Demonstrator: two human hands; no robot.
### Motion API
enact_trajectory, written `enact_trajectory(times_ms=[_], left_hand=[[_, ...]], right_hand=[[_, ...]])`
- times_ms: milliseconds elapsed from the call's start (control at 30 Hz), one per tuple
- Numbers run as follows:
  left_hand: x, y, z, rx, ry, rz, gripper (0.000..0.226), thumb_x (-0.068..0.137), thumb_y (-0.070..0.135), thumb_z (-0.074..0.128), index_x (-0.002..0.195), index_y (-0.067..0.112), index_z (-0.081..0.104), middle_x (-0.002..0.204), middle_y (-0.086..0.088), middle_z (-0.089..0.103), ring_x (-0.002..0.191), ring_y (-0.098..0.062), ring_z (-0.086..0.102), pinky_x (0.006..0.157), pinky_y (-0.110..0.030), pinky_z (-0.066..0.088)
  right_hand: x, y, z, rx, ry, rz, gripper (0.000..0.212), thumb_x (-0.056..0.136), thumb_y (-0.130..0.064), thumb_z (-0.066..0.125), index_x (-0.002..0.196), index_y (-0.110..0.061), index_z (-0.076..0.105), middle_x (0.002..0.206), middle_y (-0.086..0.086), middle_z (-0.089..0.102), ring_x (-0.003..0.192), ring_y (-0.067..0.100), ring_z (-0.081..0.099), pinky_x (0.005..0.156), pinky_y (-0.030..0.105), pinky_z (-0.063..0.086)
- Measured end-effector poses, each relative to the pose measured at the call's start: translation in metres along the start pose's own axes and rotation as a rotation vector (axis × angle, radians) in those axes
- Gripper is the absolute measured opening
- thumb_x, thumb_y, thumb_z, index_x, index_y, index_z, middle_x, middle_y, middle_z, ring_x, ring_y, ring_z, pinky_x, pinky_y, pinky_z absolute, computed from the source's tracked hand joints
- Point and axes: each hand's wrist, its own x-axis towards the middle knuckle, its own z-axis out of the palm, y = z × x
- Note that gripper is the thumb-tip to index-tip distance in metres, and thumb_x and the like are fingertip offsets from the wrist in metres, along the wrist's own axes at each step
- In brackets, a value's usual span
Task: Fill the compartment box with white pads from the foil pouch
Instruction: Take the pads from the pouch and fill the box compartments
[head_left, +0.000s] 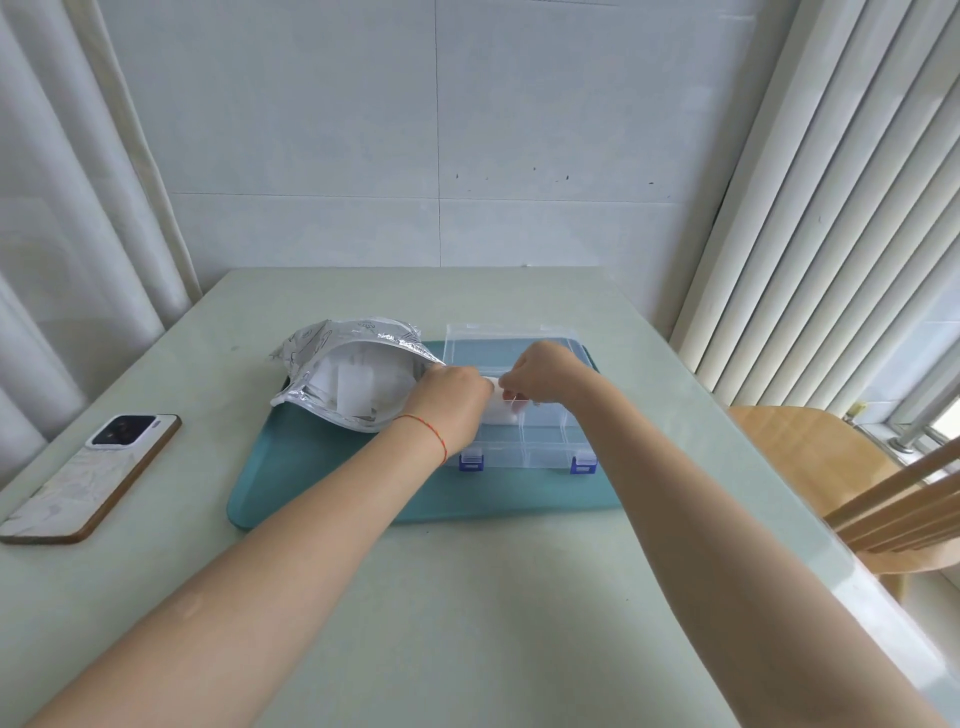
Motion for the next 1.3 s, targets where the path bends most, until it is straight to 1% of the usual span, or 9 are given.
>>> enact_trajectory(times_ms=[267,400,500,567,733,933,1033,1100,1300], left_hand=[[0.001,-0.001,0.012,-0.123,0.024,-0.015,0.032,0.093,0.013,0.045,0.116,0.018,0.067,0.113,-0.006,0.058,0.112,-0.029,0.054,0.096,-0.035,0.038],[-0.002,-0.002,0.010,-0.198,0.041,-0.028,0.031,0.093,0.018,0.044,0.112,0.017,0.069,0.110,-0.006,0.055,0.112,-0.028,0.051,0.093,-0.035,0.037],[-0.010,-0.002,0.008,-0.289,0.182,-0.066,0.028,0.091,0.018,0.047,0.107,0.017,0.070,0.105,-0.005,0.059,0.106,-0.027,0.055,0.084,-0.031,0.039],[-0.023,-0.008,0.005,-0.373,0.298,-0.159,0.023,0.091,0.021,0.048,0.097,0.018,0.070,0.098,-0.003,0.063,0.095,-0.026,0.058,0.073,-0.030,0.041],[-0.063,-0.042,0.005,-0.447,0.313,-0.448,0.030,0.095,0.036,0.048,0.082,0.017,0.067,0.077,-0.001,0.064,0.073,-0.027,0.056,0.059,-0.029,0.038],[-0.095,-0.086,0.023,-0.527,0.272,-0.606,0.024,0.092,0.028,0.051,0.105,0.016,0.066,0.103,-0.007,0.068,0.096,-0.032,0.061,0.068,-0.029,0.040],[-0.100,-0.093,0.029,-0.579,0.274,-0.623,0.024,0.091,0.028,0.050,0.107,0.014,0.061,0.105,-0.007,0.065,0.092,-0.033,0.059,0.067,-0.032,0.042],[-0.101,-0.095,0.032,-0.637,0.283,-0.636,0.025,0.090,0.025,0.050,0.108,0.014,0.061,0.104,-0.007,0.066,0.091,-0.033,0.058,0.070,-0.034,0.046],[-0.103,-0.098,0.035,-0.759,0.362,-0.584,0.015,0.086,0.015,0.051,0.076,0.006,0.058,0.079,-0.008,0.056,0.078,-0.033,0.048,0.061,-0.036,0.027]], right_hand=[[0.005,0.005,0.007,0.032,0.032,0.006,0.028,0.085,-0.020,0.057,0.101,-0.004,0.074,0.089,0.010,0.070,0.073,0.021,0.053,0.061,0.026,0.040],[-0.003,0.003,0.003,0.007,0.070,-0.011,0.020,0.085,-0.016,0.054,0.080,-0.005,0.069,0.072,0.008,0.061,0.064,0.020,0.044,0.055,0.026,0.032],[-0.015,-0.004,0.004,0.007,0.235,-0.081,0.029,0.080,-0.009,0.048,0.057,-0.017,0.032,0.058,-0.001,0.027,0.058,0.018,0.022,0.052,0.028,0.017],[-0.022,-0.014,0.007,0.120,0.333,-0.186,0.026,0.081,-0.011,0.050,0.058,-0.006,0.042,0.059,0.006,0.035,0.059,0.017,0.028,0.053,0.027,0.023],[-0.044,-0.064,0.033,0.281,0.141,-0.300,0.024,0.083,-0.019,0.056,0.077,-0.003,0.072,0.062,-0.001,0.064,0.056,0.017,0.052,0.053,0.024,0.042],[-0.052,-0.109,0.070,0.358,-0.002,-0.096,0.010,0.088,-0.008,0.043,0.091,-0.007,0.052,0.081,0.006,0.072,0.044,0.019,0.060,0.044,0.018,0.045],[-0.047,-0.115,0.082,0.563,0.003,-0.065,0.047,0.091,-0.004,0.042,0.138,-0.001,0.039,0.078,0.008,0.069,0.049,0.021,0.061,0.045,0.024,0.049],[-0.043,-0.119,0.089,0.633,0.041,-0.058,0.052,0.092,-0.003,0.045,0.143,-0.003,0.034,0.075,0.008,0.067,0.047,0.020,0.059,0.042,0.023,0.047],[-0.032,-0.131,0.103,0.403,0.191,-0.069,0.022,0.085,-0.024,0.067,0.080,-0.012,0.049,0.071,0.004,0.060,0.049,0.014,0.047,0.044,0.024,0.033]])
